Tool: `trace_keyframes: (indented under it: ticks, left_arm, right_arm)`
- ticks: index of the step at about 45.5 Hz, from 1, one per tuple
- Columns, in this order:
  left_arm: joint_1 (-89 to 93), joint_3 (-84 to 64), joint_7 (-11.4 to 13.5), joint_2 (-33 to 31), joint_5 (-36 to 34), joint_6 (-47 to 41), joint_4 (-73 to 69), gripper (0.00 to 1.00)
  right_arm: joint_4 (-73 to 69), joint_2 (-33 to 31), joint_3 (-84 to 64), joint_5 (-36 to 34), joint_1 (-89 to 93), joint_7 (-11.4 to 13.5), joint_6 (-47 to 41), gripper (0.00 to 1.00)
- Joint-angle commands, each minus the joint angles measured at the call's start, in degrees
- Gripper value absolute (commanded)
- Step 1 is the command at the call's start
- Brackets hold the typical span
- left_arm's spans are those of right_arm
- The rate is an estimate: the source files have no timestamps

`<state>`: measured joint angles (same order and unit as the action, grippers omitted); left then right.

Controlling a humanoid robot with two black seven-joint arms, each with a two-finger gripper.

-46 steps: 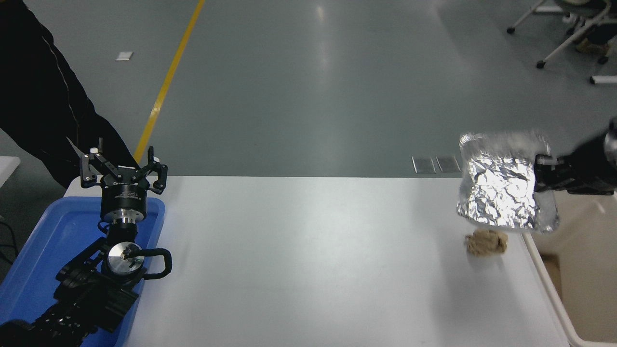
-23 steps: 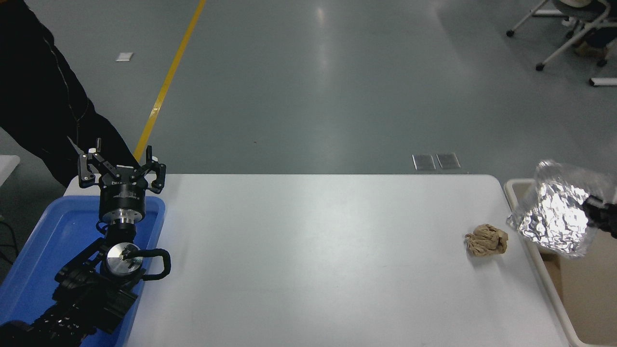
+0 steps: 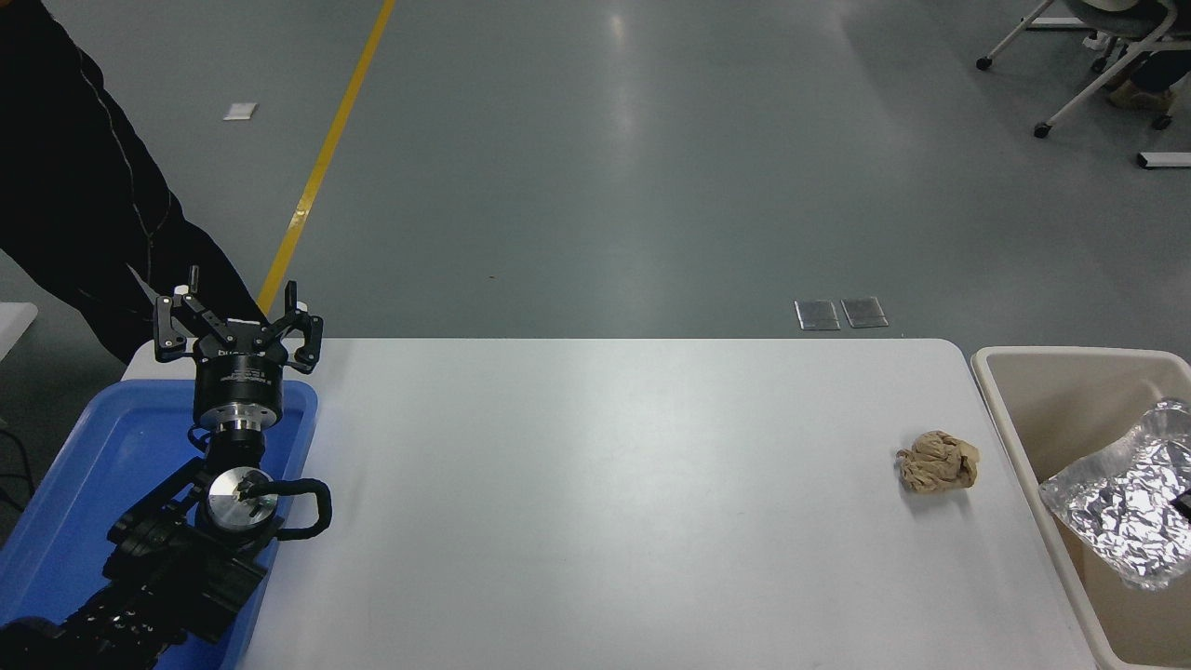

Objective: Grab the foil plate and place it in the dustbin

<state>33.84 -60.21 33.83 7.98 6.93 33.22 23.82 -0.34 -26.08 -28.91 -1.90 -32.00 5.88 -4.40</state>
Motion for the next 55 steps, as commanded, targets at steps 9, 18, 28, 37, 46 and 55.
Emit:
trace_keyframes:
  ticks: [9, 18, 28, 37, 46, 55]
  left_arm:
    - [0.0, 0.0, 0.0, 0.0, 0.0, 0.0, 0.0, 0.99]
    - [0.0, 0.0, 0.0, 0.0, 0.0, 0.0, 0.0, 0.99]
    - [-0.1, 0.0, 0.0, 0.0, 0.0, 0.0, 0.0, 0.99]
    - [0.0, 0.0, 0.0, 0.0, 0.0, 0.0, 0.0, 0.99]
    - [0.0, 0.0, -0.1, -0.1, -0.1, 0.0, 0.1, 0.99]
    - [0.0, 0.0, -0.1, -0.1, -0.2, 0.1, 0.1, 0.99]
  right_arm:
    - [0.7, 1.3, 3.5, -3.6, 2.5, 1.8, 4.1, 1.00]
    - [-0.2, 1.2, 3.0, -3.6, 1.9, 1.2, 3.4, 1.00]
    - [-0.2, 0.8, 1.1, -2.8, -5.4, 1.0, -1.7, 1.00]
    - [-7.6, -3.0, -5.8, -2.6, -17.7, 0.9, -6.8, 1.00]
    - [-32.2, -8.2, -19.4, 1.1, -38.0, 0.9, -6.9, 1.00]
    - [-52.9, -3.0, -32.3, 1.7, -58.5, 0.9, -9.3, 1.00]
